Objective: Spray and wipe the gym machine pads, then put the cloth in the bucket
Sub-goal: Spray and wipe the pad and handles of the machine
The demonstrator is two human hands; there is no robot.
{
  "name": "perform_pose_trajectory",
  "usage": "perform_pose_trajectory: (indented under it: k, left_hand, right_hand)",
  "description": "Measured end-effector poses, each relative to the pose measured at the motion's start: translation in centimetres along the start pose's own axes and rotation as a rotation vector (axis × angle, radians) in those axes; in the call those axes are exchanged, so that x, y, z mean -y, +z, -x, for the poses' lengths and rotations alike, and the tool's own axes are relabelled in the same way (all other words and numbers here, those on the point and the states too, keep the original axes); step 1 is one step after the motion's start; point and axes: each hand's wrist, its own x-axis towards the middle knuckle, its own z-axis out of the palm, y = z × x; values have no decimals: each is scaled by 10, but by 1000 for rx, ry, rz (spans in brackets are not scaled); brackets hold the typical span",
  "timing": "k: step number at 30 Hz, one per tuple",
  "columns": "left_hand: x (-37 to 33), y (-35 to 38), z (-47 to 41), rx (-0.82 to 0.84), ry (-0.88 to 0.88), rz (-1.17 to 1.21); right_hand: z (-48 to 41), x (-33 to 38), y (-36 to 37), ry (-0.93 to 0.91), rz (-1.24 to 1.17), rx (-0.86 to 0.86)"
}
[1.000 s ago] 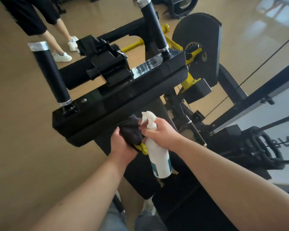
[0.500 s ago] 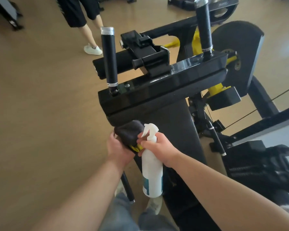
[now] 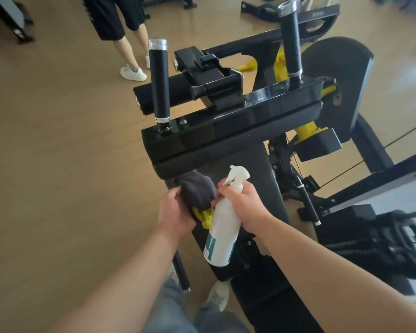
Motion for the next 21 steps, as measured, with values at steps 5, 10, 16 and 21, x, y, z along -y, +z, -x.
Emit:
perform_pose_trajectory:
  k: [5,10,16,21]
  left_hand:
    - [8,26,-5,30,-7,-151]
    - [24,52,-12,-78,218,-593]
    - [30,60,2,288,280,-967]
    - [26,54,13,319,324,-1230]
  right_hand:
    - [-5,9,-29,-40,-2,-114]
    - [-1,10,-47,-70,112,-45]
    - [-2,3,-38,-136,165,6]
    - [-2,5,-21,-123,157,36]
